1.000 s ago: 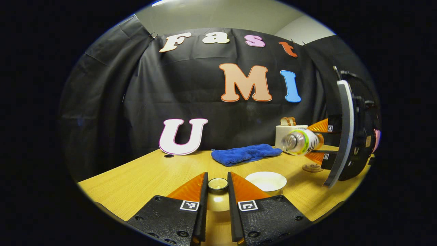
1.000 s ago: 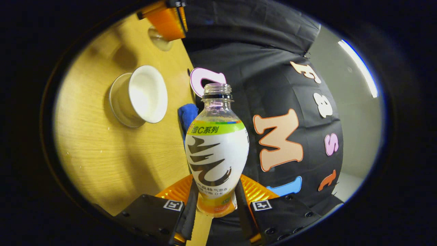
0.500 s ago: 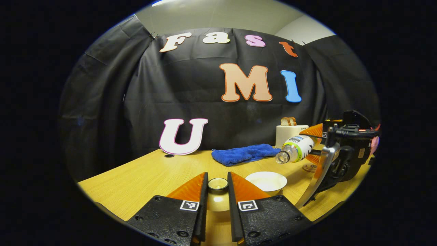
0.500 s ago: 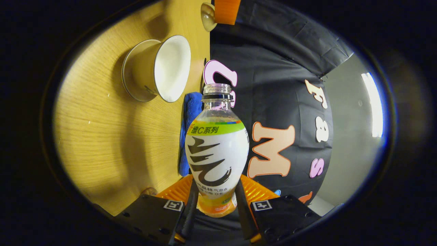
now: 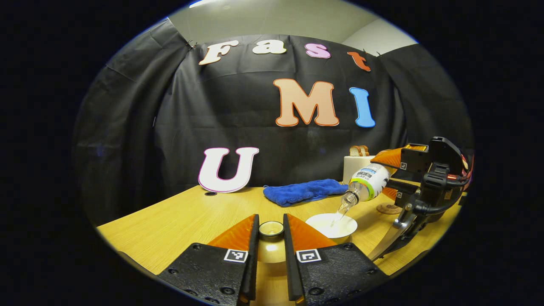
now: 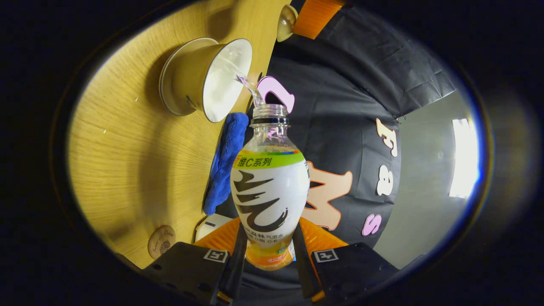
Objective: Open the teacup lid with one hand, grasp the water bottle and pour water into the teacup with the other hand; after pouring, place the water bottle on the coaster and then close the teacup lid.
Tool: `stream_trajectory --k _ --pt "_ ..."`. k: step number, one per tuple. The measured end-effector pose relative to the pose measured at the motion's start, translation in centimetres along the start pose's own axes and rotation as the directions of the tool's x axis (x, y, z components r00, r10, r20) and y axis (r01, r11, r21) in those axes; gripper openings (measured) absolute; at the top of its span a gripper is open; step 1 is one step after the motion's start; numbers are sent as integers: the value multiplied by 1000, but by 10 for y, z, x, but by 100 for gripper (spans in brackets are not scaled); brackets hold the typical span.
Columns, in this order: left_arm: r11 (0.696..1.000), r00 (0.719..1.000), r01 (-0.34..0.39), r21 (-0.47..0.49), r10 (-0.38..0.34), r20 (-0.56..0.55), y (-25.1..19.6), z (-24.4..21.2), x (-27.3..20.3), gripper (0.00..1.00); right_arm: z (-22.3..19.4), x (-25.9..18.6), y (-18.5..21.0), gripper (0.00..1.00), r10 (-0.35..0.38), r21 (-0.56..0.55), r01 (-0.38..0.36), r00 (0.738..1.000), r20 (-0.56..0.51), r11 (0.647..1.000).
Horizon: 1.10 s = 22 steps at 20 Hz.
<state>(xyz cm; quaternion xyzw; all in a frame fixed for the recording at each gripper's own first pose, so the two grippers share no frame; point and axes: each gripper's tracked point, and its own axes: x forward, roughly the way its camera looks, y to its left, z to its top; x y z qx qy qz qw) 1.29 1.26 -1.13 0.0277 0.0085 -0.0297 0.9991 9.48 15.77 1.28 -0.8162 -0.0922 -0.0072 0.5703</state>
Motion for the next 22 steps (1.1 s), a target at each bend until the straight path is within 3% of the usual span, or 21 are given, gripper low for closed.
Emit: stream_trajectory --k 11,18,20,22 --pt "1000 1000 0 -1 0 -1 0 0 2 27 -4 3 -18 60 -146 -120 145 989 3 982" --pt "1000 1000 1 -1 -1 -1 -1 0 2 27 1 3 -23 60 -175 -152 177 984 33 972" --pt "1000 1000 2 -1 -2 -1 0 0 1 27 0 3 -19 60 -162 -138 165 986 32 977" --pt "1000 1000 2 0 -2 -1 0 0 0 27 -4 4 -6 61 -78 -39 78 997 13 996"
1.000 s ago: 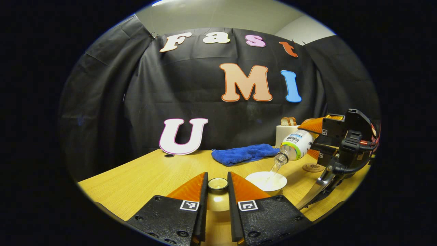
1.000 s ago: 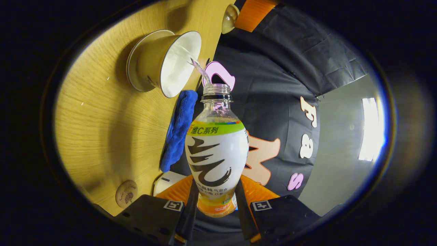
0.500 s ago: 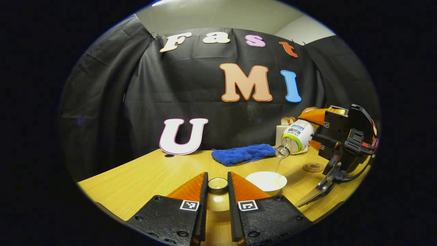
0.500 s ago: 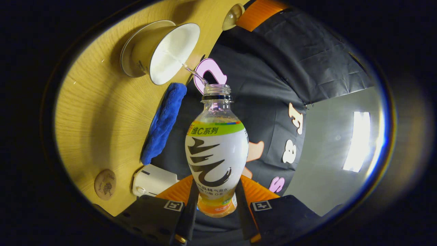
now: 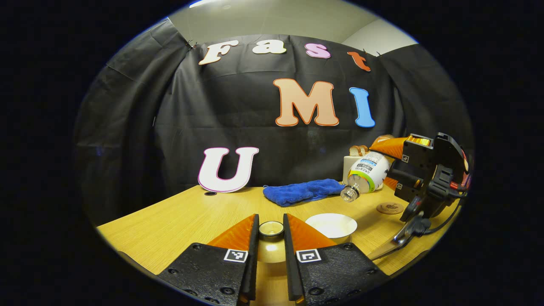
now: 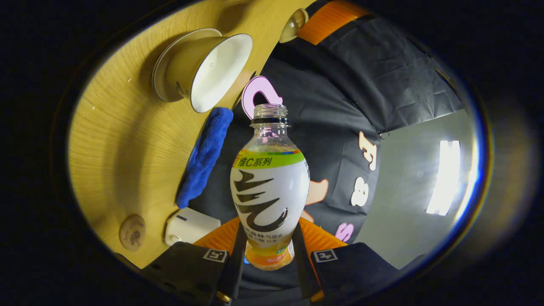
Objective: Open the teacup lid with one hand, grasp the water bottle and pour water into the teacup with the other hand; after pouring, place the water bottle on the coaster and then close the teacup lid.
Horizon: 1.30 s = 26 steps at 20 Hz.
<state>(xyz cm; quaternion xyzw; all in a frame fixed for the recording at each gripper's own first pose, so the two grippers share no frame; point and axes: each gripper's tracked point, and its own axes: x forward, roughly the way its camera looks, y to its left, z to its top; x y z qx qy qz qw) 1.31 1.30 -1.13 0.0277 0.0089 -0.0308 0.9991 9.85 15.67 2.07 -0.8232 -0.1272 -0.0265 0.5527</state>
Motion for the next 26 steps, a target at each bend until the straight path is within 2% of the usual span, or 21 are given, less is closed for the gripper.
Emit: stream_trajectory --k 2,4,5,6,8,10,12,13,14,16,19,20,22,26 --pt "1000 1000 1 0 -1 0 -1 0 1 27 -2 -3 20 61 127 174 -123 992 -11 977" --pt "1000 1000 1 0 -1 0 -1 0 2 27 3 -9 26 62 209 322 -197 978 -3 926" --pt "1000 1000 1 0 -1 0 -1 -1 1 27 1 -10 31 58 235 383 -219 972 6 897" --pt "1000 1000 1 0 -1 1 -1 0 1 27 0 -10 33 61 251 435 -233 968 17 870" --pt "1000 1000 1 0 -1 1 -1 0 2 27 2 -12 36 55 273 535 -246 962 30 808" --pt "1000 1000 1 0 -1 1 -1 0 1 27 3 -18 37 59 302 649 -260 952 49 715" --pt "1000 1000 0 0 0 1 -1 0 1 27 5 -27 31 55 326 756 -266 943 74 598" --pt "1000 1000 0 0 0 2 -1 0 2 27 1 -31 26 55 327 798 -261 941 86 543" --pt "1000 1000 0 0 0 2 -2 0 2 27 -1 -34 19 59 323 830 -255 942 96 496" --pt "1000 1000 0 0 0 1 -1 0 2 27 -11 -35 8 59 310 885 -228 945 101 406" --pt "1000 1000 0 0 0 1 -1 0 1 27 -27 -37 -4 62 300 957 -204 944 137 207" --pt "1000 1000 0 0 0 2 -1 1 1 27 -35 -35 -9 56 289 971 -188 947 138 151" --pt "1000 1000 0 0 0 2 -2 0 2 27 -54 -31 -12 59 261 986 -150 957 127 68" --pt "1000 1000 -1 1 1 3 -2 0 1 27 -92 -28 -6 59 228 995 -83 969 93 -53"
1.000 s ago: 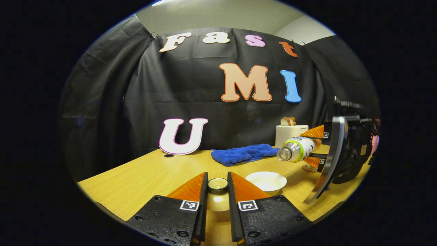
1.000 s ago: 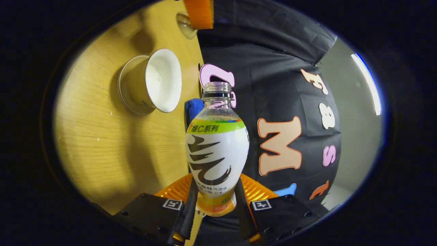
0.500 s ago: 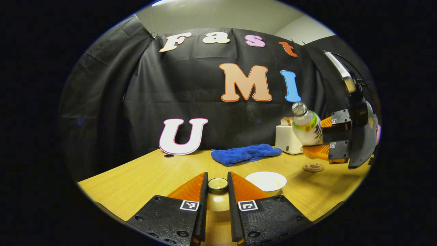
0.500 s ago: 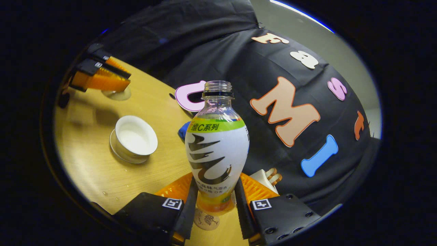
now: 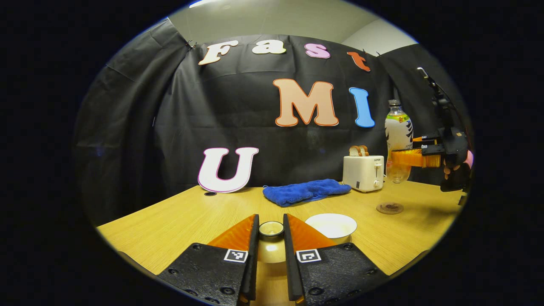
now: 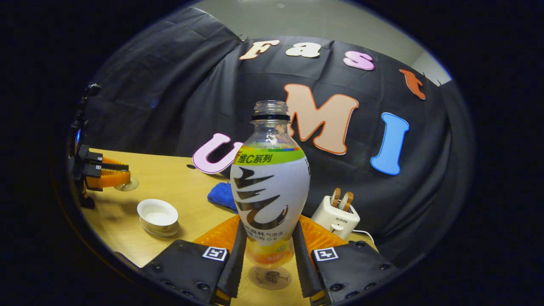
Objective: Open the teacup lid with one hand, grasp the water bottle and pour water into the teacup with the other hand; after pouring, place the water bottle on the coaster and then close the teacup lid.
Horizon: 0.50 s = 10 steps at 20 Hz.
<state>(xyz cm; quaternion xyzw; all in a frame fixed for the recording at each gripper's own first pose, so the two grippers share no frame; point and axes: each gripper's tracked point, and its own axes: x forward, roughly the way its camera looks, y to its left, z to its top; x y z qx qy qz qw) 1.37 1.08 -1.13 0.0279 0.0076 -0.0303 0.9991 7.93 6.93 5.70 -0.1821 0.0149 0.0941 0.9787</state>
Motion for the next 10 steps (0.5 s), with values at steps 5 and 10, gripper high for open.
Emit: stream_trajectory --k 5,10 --pt "1000 1000 -1 0 1 0 0 0 1 27 -33 7 -17 59 7 145 -3 999 -32 989" --pt "1000 1000 -1 -1 1 -1 0 0 1 27 -62 22 -30 61 -16 242 37 996 -90 969"
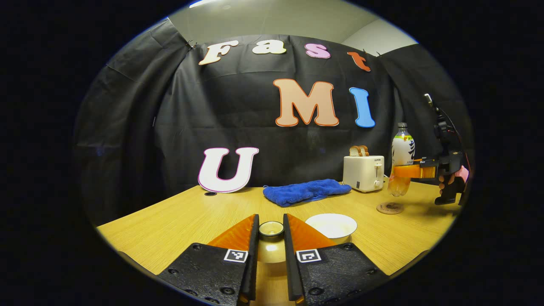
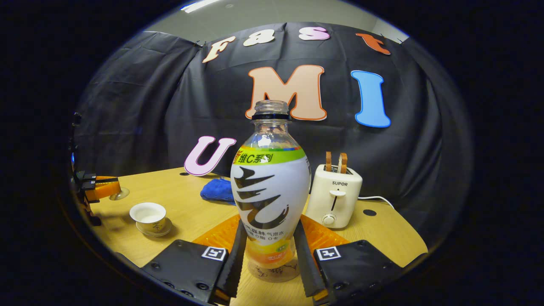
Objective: Open the teacup lid with one hand, grasp the water bottle and pour water into the teacup with the other hand; after pouring, place the water bottle on the coaster and then close the teacup lid.
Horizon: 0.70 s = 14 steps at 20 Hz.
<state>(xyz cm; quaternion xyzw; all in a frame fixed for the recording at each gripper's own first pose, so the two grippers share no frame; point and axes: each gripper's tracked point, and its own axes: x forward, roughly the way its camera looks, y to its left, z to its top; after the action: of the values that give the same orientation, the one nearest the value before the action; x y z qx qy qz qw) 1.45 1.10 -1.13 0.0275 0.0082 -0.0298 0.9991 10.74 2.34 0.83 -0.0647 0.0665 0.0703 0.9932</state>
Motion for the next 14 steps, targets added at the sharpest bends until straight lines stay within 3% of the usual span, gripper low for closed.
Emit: stream_trajectory --k 13,14 --pt "1000 1000 0 0 0 1 0 -1 1 27 -46 12 -14 64 -21 17 22 999 -43 1000" --pt "1000 1000 1 0 -1 0 0 -1 1 27 -47 12 -14 69 -19 21 20 999 -43 1000"
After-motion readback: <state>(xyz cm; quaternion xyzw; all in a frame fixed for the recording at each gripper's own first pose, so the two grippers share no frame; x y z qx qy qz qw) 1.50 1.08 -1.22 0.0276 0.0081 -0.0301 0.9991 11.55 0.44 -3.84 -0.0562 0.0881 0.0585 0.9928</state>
